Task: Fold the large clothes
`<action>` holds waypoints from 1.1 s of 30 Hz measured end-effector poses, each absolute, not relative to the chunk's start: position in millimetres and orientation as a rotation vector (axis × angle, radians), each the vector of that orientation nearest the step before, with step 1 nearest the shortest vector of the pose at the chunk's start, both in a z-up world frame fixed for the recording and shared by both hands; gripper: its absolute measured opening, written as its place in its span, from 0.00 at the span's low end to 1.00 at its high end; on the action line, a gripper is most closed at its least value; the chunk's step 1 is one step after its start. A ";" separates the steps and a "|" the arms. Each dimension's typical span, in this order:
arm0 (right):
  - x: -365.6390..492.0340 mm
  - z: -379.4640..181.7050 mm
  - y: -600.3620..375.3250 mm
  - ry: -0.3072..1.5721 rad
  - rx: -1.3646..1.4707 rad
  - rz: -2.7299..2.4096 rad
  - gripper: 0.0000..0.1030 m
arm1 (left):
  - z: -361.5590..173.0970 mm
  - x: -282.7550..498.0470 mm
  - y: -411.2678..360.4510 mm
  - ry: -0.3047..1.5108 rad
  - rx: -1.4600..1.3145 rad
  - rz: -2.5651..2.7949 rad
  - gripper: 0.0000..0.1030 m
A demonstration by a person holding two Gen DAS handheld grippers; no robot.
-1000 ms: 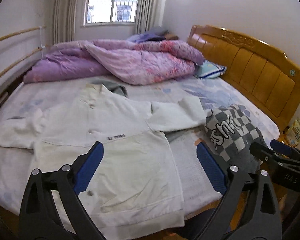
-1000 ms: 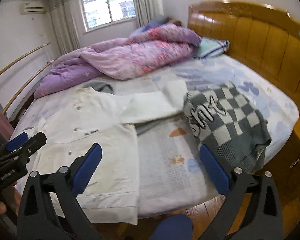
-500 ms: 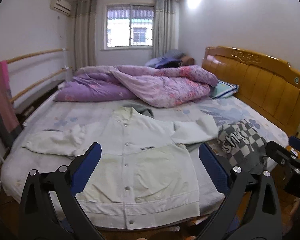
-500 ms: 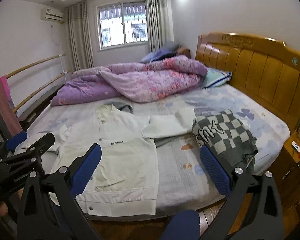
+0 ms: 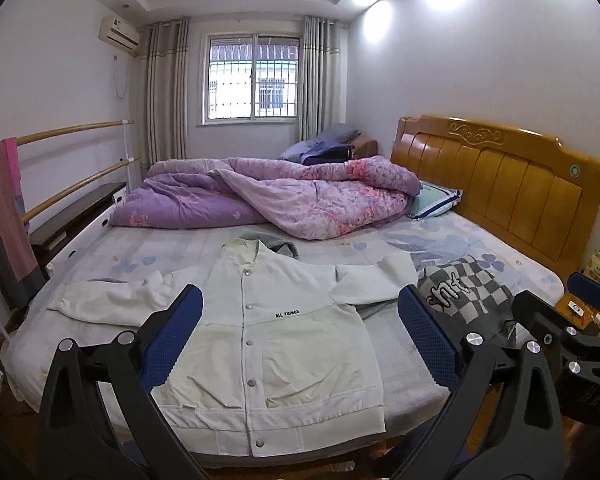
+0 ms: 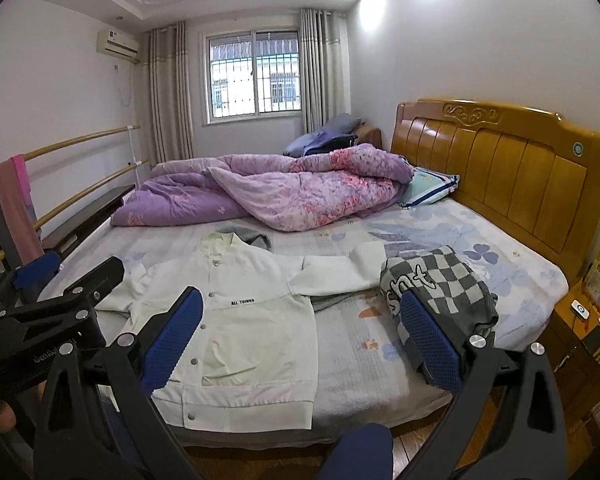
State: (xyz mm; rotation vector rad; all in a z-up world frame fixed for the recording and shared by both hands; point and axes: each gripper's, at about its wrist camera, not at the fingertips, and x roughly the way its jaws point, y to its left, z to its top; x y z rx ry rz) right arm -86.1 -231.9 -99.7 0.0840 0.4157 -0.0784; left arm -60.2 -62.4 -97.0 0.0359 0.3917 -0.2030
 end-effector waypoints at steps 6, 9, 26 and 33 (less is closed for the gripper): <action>-94.2 -92.9 -230.9 0.389 0.090 -0.083 0.93 | -89.0 -66.8 -63.0 0.374 0.036 -0.202 0.95; -96.9 -89.2 -229.8 0.376 0.084 -0.090 0.93 | -86.1 -71.2 -63.7 0.359 0.032 -0.200 0.95; -96.6 -86.2 -226.9 0.365 0.076 -0.074 0.93 | -81.5 -75.1 -61.9 0.342 0.012 -0.205 0.95; -94.0 -85.5 -224.1 0.368 0.073 -0.063 0.93 | -80.9 -74.1 -64.2 0.338 0.009 -0.214 0.95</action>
